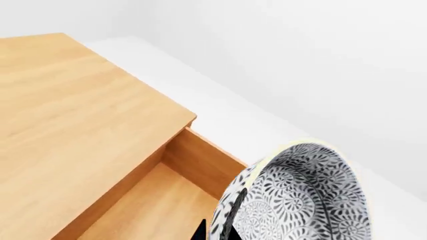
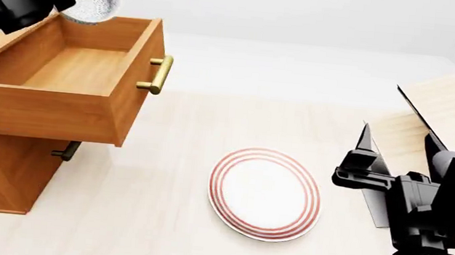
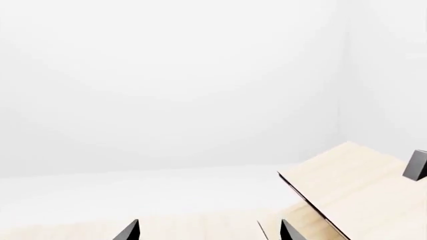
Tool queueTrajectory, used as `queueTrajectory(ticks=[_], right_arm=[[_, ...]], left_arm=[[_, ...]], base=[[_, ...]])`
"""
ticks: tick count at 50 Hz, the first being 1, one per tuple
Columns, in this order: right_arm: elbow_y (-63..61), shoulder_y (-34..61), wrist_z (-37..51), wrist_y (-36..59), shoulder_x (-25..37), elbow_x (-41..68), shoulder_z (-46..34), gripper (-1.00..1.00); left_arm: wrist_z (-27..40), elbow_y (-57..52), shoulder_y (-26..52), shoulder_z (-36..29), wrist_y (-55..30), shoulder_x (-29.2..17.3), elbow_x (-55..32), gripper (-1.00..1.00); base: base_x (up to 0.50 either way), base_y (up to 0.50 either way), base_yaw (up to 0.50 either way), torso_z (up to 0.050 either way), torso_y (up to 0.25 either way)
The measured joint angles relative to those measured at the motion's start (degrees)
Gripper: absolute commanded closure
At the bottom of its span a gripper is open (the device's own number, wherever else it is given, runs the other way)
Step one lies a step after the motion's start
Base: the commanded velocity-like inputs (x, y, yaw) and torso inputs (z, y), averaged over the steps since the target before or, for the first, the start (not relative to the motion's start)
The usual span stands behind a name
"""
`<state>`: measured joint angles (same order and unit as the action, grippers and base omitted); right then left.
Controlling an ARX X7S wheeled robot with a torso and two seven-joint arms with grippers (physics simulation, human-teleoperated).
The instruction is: Open the top drawer of the cabinet and put the bowl in it.
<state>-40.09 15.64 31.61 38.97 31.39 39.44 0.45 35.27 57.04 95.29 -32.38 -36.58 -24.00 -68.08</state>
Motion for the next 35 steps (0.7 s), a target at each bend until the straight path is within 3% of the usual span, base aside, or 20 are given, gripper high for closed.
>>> queueTrajectory(ticks=[35], right_arm=[[0.81,0.66,0.27,-0.11,0.12,-0.18,-0.9,-1.0]], left_arm=[[-1.22,2.59,-6.5,0.34,3.25,-0.88,0.62,1.0]], base=[[0.0,0.0,0.0,0.0,0.001]])
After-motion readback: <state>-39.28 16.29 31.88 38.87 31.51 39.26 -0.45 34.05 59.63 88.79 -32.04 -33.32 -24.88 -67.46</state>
